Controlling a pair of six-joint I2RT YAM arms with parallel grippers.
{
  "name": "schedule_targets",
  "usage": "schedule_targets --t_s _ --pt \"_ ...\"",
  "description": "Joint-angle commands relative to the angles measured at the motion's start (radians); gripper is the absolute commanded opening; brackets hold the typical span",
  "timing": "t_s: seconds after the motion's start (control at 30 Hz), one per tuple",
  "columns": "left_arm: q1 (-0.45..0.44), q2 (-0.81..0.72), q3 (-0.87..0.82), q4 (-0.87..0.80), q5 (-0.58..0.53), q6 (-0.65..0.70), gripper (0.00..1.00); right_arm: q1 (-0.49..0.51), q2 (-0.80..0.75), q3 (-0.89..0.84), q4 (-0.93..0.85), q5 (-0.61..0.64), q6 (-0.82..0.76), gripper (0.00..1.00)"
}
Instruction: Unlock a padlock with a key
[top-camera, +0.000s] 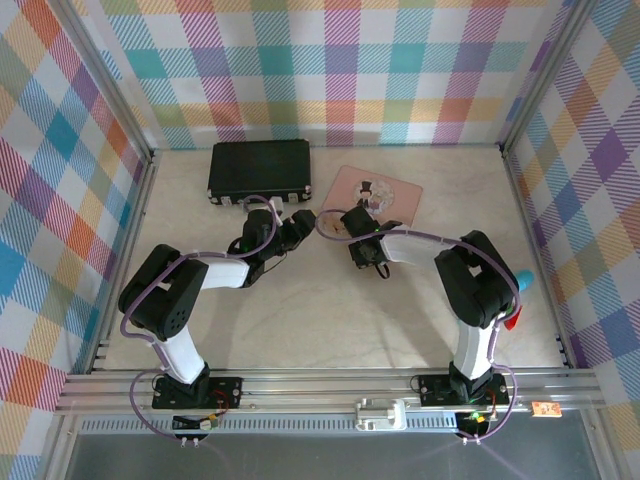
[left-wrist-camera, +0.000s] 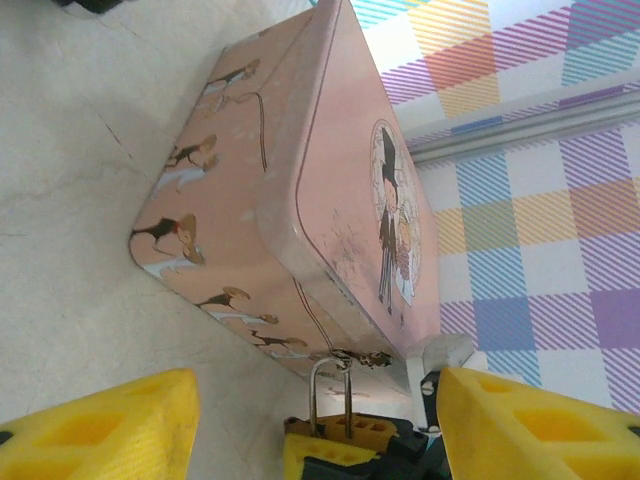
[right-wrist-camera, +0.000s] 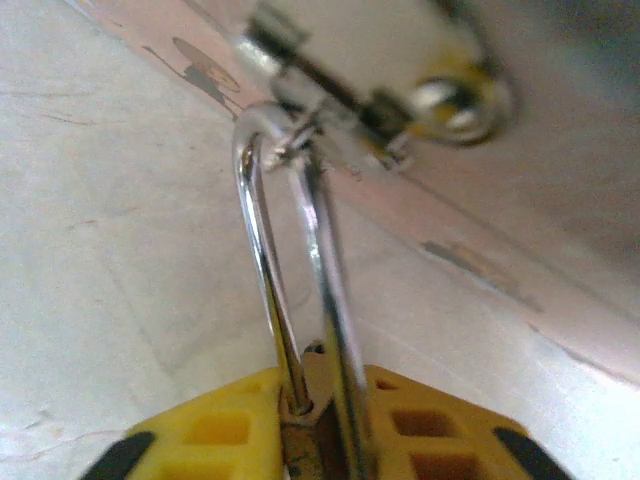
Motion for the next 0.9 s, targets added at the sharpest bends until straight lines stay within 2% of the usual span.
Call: schedule_targets --t_s 0.0,0.2,0.3,0.33,0.43,0.53,0.7,0.87 --pt "0.006 0.017 -0.015 0.076 0.04 0.015 0.63 -0.003 -0.016 0.015 -0.02 -0.125 -0.029 0.1" --pt "0.001 0.056 -0.039 0.167 0.075 -0.028 0.62 -0.041 -0.009 0.043 -0.032 -0.324 -0.038 0.03" --pt "-0.007 0.073 -0.035 0.194 0.096 -0.033 0.62 -0.079 -0.002 0.035 -0.025 -0.401 -0.032 0.03" --pt "-0.012 0.078 -0.033 0.204 0.101 -0.031 0.62 -0.093 -0.002 0.032 -0.018 -0.43 -0.027 0.07" --pt "-0.038 0.093 -0.028 0.203 0.108 -0.026 0.62 -0.12 -0.022 0.029 -0.01 -0.48 -0.011 0.31" --pt "-0.067 0.111 -0.021 0.185 0.099 -0.017 0.62 -0.122 -0.064 0.031 -0.024 -0.496 0.014 0.42" --pt "-0.101 0.142 0.01 0.132 0.098 0.023 0.61 -0.122 -0.171 0.034 -0.071 -0.506 0.089 0.48" --pt "-0.141 0.157 0.122 -0.071 0.132 0.162 0.57 -0.124 -0.259 0.076 -0.14 -0.492 0.128 0.51"
